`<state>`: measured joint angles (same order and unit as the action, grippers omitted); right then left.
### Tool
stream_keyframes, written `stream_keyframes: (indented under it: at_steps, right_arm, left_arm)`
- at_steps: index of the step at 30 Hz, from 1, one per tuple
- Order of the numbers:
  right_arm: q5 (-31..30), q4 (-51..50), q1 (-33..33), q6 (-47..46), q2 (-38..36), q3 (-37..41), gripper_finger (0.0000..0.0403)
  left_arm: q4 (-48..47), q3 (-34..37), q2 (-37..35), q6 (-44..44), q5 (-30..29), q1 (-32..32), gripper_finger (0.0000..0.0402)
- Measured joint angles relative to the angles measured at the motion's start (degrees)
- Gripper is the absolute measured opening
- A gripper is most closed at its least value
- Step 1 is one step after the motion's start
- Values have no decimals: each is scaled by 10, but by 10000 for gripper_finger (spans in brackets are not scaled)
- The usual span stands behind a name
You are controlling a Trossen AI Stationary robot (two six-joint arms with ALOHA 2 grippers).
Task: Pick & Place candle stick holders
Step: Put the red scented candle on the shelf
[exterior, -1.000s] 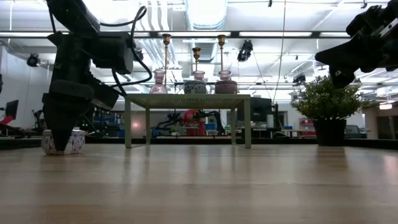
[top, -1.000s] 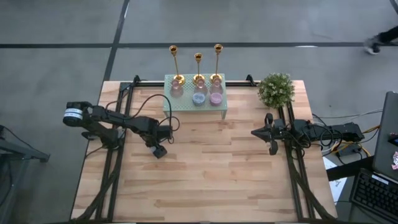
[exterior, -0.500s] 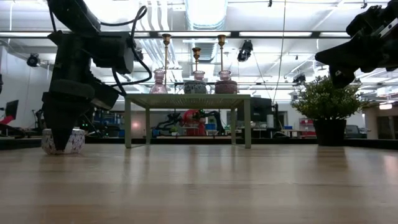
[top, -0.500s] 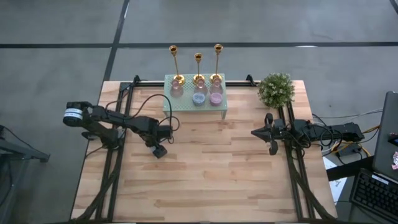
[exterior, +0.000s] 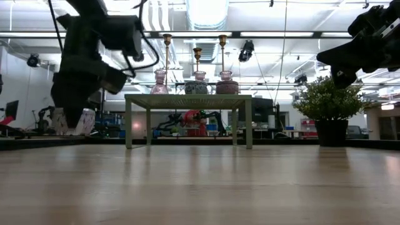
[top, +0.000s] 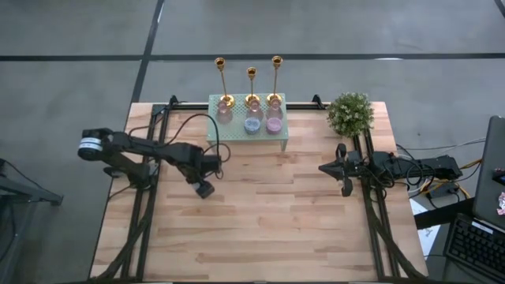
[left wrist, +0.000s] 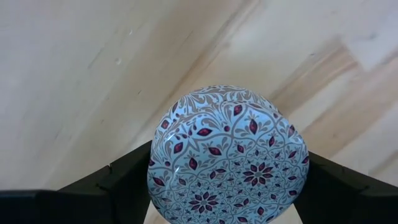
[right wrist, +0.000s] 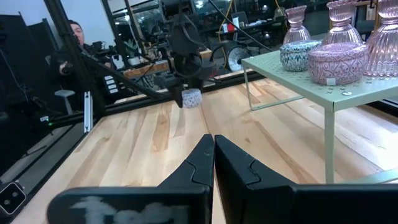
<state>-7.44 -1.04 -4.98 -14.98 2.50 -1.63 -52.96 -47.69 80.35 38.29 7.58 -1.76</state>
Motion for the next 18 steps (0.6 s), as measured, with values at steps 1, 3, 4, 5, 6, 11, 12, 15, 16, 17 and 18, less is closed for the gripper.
stream_keyframes:
  at_steps: [1,3,4,5,6,11,12,15,16,17,18]
  right_arm:
    - [0,0,0,0,0,0,8]
    - [0,0,0,0,0,0,8]
    - [0,0,0,0,0,0,8]
    - [0,0,0,0,0,0,8]
    - [0,0,0,0,0,0,8]
    - [0,0,0,0,0,0,8]
    - [0,0,0,0,0,0,8]
    - [0,0,0,0,0,0,8]
    - [0,0,0,0,0,0,8]
    - [0,0,0,0,0,0,8]
    - [0,0,0,0,0,0,8]
  left_arm:
    - [-6,-7,-2,2,0,0,312]
    - [-19,-22,-7,5,0,0,312]
    - [-27,-30,-9,7,0,0,312]
    - [-35,-38,-12,9,-1,0,312]
    - [-42,-47,-13,10,-1,0,312]
    - [-82,-96,-15,12,-2,0,312]
    - [-86,-106,-15,12,-2,0,312]
    - [-109,-138,-15,16,-11,0,312]
    - [-119,-149,-15,17,-15,-1,312]
    - [-124,-160,-15,17,-17,-3,312]
    - [-130,-170,-15,17,-17,-5,312]
